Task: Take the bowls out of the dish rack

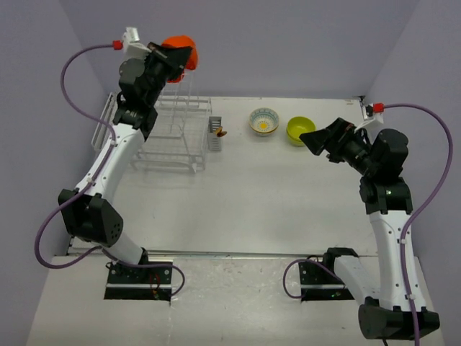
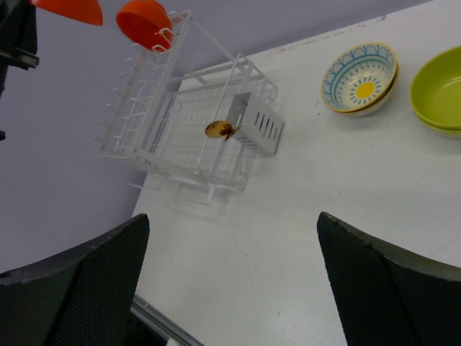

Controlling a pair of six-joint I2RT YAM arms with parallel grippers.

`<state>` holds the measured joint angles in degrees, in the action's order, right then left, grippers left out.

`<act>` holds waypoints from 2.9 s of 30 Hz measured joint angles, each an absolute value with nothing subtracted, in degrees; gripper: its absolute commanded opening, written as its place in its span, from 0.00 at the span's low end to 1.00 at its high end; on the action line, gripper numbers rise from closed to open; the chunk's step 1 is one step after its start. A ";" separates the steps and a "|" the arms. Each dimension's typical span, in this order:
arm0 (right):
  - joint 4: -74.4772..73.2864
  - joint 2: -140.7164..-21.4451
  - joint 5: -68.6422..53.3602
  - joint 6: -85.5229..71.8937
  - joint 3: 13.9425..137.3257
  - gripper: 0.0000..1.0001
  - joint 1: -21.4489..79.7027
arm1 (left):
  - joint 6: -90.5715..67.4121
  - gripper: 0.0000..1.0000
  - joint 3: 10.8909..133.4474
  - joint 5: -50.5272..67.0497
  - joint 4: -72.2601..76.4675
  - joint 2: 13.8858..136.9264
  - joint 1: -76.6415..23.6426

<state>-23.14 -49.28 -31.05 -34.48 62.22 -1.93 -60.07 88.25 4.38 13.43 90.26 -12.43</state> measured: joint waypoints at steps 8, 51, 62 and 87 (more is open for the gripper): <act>-27.99 -55.75 -26.41 -32.97 71.61 0.99 -1.93 | -26.57 0.00 102.63 18.83 1.50 95.92 -33.32; -43.46 -72.44 -10.92 -24.29 75.37 0.86 3.33 | 28.23 0.00 98.43 24.40 -38.11 105.78 -55.77; -47.20 -83.11 -12.80 -21.12 79.35 0.66 11.94 | 32.69 0.00 103.11 23.88 -40.14 105.95 -55.64; -49.43 -84.03 -8.47 -19.22 79.35 0.54 12.73 | 38.63 0.00 112.03 18.02 -48.60 112.01 -55.90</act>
<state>-49.43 -84.03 -8.47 -19.22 79.35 12.73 38.63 112.03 18.02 -48.60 112.01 -55.90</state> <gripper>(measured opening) 0.486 0.026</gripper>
